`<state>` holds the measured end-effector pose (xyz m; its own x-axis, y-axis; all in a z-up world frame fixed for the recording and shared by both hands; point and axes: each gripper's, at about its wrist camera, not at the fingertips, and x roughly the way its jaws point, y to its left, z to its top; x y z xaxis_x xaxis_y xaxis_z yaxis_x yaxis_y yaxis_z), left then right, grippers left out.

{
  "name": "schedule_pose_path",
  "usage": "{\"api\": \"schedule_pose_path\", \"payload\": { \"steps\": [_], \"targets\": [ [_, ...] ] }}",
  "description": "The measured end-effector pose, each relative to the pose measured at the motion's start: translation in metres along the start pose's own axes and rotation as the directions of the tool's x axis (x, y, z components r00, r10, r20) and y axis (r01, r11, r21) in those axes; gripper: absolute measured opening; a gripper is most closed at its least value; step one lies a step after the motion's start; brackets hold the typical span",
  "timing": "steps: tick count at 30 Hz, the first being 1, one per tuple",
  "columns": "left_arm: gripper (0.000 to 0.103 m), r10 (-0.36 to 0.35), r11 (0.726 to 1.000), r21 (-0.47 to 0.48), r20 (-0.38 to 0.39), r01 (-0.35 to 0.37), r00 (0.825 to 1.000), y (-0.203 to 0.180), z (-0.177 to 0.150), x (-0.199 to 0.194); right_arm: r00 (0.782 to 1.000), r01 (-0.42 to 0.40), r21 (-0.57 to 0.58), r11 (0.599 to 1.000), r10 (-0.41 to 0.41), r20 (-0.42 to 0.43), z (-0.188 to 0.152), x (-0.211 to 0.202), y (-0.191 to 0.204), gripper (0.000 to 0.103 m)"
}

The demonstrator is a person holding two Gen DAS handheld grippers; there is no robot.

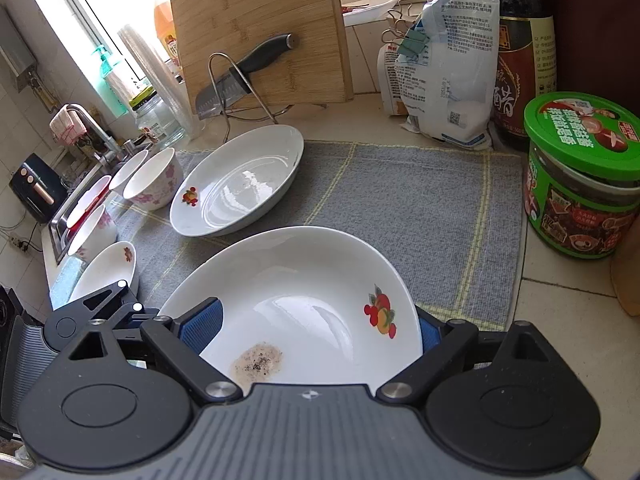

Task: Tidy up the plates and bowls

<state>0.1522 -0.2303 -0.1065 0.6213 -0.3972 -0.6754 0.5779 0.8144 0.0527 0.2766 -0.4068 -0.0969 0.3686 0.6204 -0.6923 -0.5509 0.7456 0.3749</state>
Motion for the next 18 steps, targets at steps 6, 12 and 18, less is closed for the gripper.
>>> {"api": "schedule_pose_path", "payload": {
  "steps": [6, 12, 18],
  "targets": [
    [0.102, 0.007, 1.0, -0.005, -0.006, -0.007, 1.0, 0.003, 0.009, 0.016, 1.0, 0.028, 0.001, 1.0, -0.028, 0.013, 0.006, 0.006, -0.014, 0.097],
    [0.102, 0.016, 1.0, 0.0, -0.012, -0.016, 1.0, 0.005, 0.017, 0.029, 0.999, 0.044, -0.003, 0.999, -0.044, 0.026, 0.012, 0.009, -0.023, 0.097],
    [0.102, 0.025, 1.0, -0.004, -0.017, -0.025, 1.0, 0.007, 0.021, 0.037, 0.998, 0.057, -0.011, 0.998, -0.057, 0.037, 0.015, 0.014, -0.031, 0.097]
  ]
}}
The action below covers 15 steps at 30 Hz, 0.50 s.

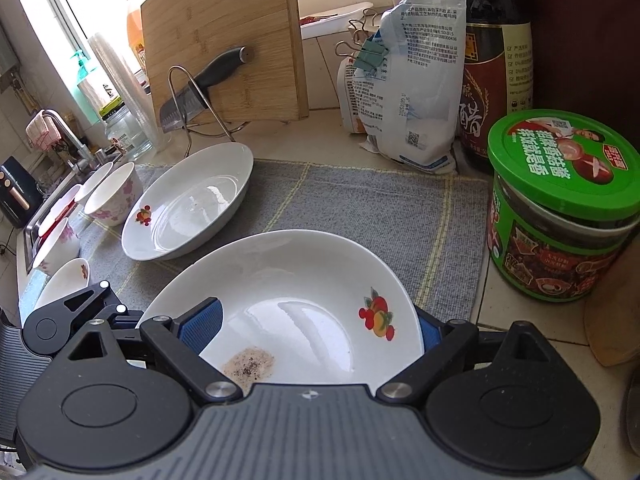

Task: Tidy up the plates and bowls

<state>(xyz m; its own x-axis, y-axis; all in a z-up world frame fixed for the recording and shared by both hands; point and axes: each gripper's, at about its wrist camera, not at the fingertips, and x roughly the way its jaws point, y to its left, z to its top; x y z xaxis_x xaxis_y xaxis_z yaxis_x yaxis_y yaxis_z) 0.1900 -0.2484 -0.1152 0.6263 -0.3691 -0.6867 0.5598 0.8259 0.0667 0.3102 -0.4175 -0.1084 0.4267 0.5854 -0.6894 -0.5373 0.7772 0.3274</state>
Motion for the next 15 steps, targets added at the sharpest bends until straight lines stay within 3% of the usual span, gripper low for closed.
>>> {"api": "schedule_pose_path", "payload": {
  "steps": [15],
  "targets": [
    [0.102, -0.016, 1.0, -0.005, -0.024, 0.016, 1.0, 0.0024, 0.003, 0.0073, 0.999, 0.041, -0.014, 0.999, -0.041, 0.002, -0.0018, 0.0068, -0.0035, 0.1]
  ]
}}
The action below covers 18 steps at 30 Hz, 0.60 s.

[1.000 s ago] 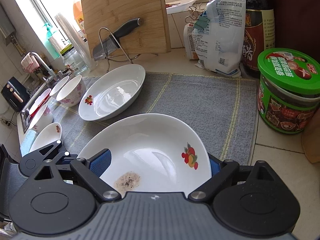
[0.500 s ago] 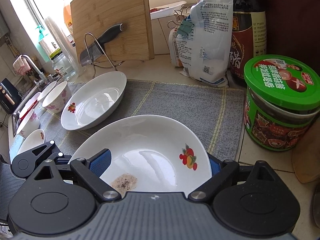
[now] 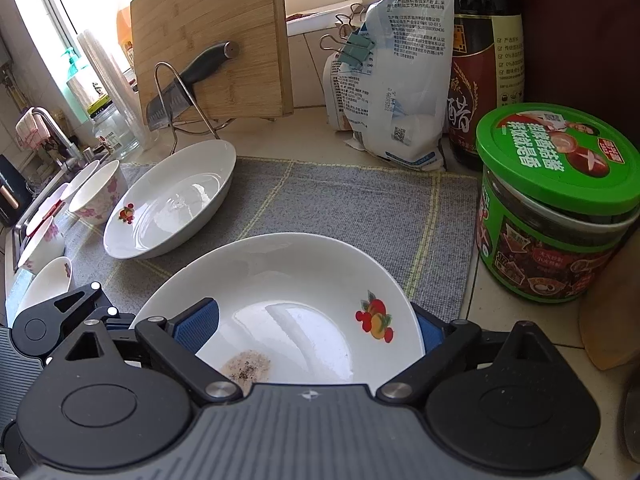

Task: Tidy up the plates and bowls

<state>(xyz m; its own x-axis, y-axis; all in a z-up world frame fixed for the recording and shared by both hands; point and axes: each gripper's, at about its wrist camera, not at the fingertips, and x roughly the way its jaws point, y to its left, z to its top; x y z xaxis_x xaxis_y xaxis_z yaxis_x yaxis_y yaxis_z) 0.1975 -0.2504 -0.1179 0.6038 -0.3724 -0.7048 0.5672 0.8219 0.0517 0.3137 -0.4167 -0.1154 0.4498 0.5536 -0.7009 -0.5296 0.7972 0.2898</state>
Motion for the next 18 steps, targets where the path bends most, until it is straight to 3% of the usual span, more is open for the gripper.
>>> {"api": "schedule_pose_path", "payload": {
  "steps": [8, 18],
  "targets": [
    [0.103, -0.006, 1.0, 0.013, -0.008, 0.006, 1.0, -0.004, -0.005, -0.007, 0.999, 0.031, 0.007, 0.999, -0.031, 0.013, -0.001, -0.007, 0.005, 0.103],
    [0.102, 0.023, 1.0, -0.002, -0.024, -0.023, 0.999, -0.005, -0.02, -0.037, 0.987, 0.15, -0.015, 0.989, -0.149, 0.056, -0.002, -0.038, 0.03, 0.103]
  ]
}}
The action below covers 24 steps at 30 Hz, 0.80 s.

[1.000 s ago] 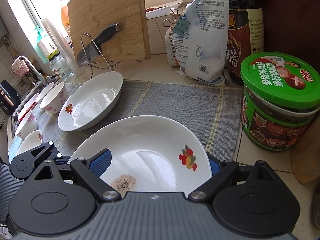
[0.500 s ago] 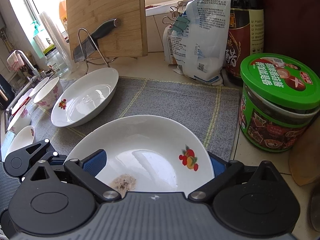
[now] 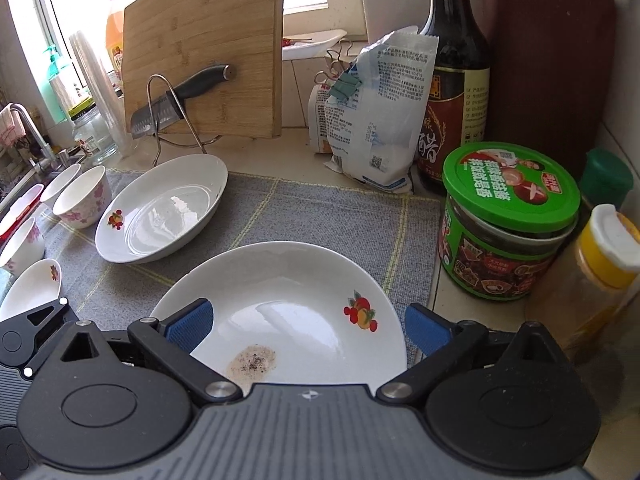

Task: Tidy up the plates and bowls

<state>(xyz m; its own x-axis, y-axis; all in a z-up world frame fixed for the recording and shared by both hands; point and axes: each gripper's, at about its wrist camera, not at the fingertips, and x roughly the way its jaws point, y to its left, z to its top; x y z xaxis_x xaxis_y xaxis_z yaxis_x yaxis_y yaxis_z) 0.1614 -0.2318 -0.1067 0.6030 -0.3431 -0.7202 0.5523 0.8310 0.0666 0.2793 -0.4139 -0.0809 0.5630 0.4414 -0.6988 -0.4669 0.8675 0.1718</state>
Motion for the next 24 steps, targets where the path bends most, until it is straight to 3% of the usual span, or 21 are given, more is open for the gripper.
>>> {"api": "schedule_pose_path", "payload": {
  "steps": [13, 24],
  "targets": [
    [0.102, 0.061, 0.989, -0.141, 0.105, -0.046, 0.993, 0.029, -0.031, -0.099, 0.985, 0.118, 0.071, 0.99, -0.126, 0.121, -0.023, -0.05, 0.086, 0.103],
    [0.102, 0.097, 0.98, -0.188, 0.162, -0.065, 0.982, 0.071, -0.074, -0.166, 0.995, 0.073, 0.104, 0.992, -0.08, 0.066, -0.055, -0.047, 0.172, 0.103]
  ]
}}
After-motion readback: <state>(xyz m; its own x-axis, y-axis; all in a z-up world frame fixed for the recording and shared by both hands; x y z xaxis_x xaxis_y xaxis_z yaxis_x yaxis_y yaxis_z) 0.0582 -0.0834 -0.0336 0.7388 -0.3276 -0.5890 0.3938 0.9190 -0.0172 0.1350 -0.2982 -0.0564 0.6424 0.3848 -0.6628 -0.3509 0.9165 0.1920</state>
